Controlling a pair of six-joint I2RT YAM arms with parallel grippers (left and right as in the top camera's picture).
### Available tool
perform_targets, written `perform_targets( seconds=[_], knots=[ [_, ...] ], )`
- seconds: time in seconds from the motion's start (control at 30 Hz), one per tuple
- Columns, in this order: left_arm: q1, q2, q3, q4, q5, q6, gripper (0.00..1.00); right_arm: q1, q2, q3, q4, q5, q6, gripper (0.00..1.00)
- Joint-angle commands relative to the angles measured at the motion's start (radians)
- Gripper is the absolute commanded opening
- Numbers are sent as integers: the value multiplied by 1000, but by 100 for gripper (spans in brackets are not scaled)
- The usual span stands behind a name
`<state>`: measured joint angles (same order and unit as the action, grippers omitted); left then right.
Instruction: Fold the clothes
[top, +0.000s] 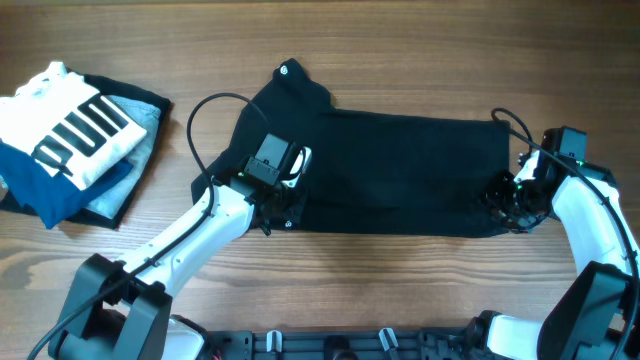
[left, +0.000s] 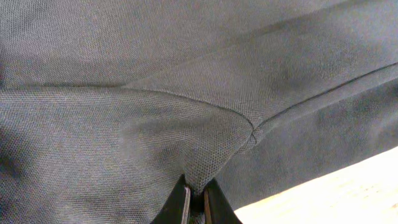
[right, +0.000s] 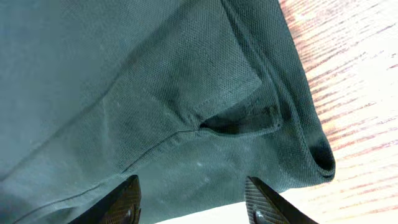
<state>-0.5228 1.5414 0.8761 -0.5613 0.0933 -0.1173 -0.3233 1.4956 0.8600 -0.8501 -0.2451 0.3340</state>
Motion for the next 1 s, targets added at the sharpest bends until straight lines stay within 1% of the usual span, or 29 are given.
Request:
perform_targets(
  seconds=[0.0, 0.1, 0.17, 0.4, 0.6, 0.73, 0.83, 0.9, 0.97],
  knots=[
    [-2, -9, 9, -4, -17, -2, 4, 2, -8, 15, 8, -18, 2, 55],
    [-2, -9, 9, -2, -17, -2, 4, 4, -7, 14, 19, -19, 10, 56],
    [-2, -9, 9, -1, -17, -2, 4, 5, -7, -5, 36, -18, 10, 59],
    [-2, -9, 9, 3, -17, -2, 5, 5, -7, -121, 210, 28, 83, 62],
    [-2, -9, 9, 3, -17, -2, 5, 5, -7, -133, 213, 51, 118, 64],
    [-2, -9, 9, 3, -17, -2, 5, 5, -7, -133, 228, 88, 168, 65],
    [-2, -9, 9, 3, -17, -2, 5, 5, -6, -133, 256, 96, 190, 60],
    [-2, -9, 9, 3, -17, -2, 5, 5, 3, -133, 270, 96, 194, 53],
    [-2, -9, 9, 3, -17, -2, 5, 5, 24, -133, 282, 95, 193, 49]
  ],
)
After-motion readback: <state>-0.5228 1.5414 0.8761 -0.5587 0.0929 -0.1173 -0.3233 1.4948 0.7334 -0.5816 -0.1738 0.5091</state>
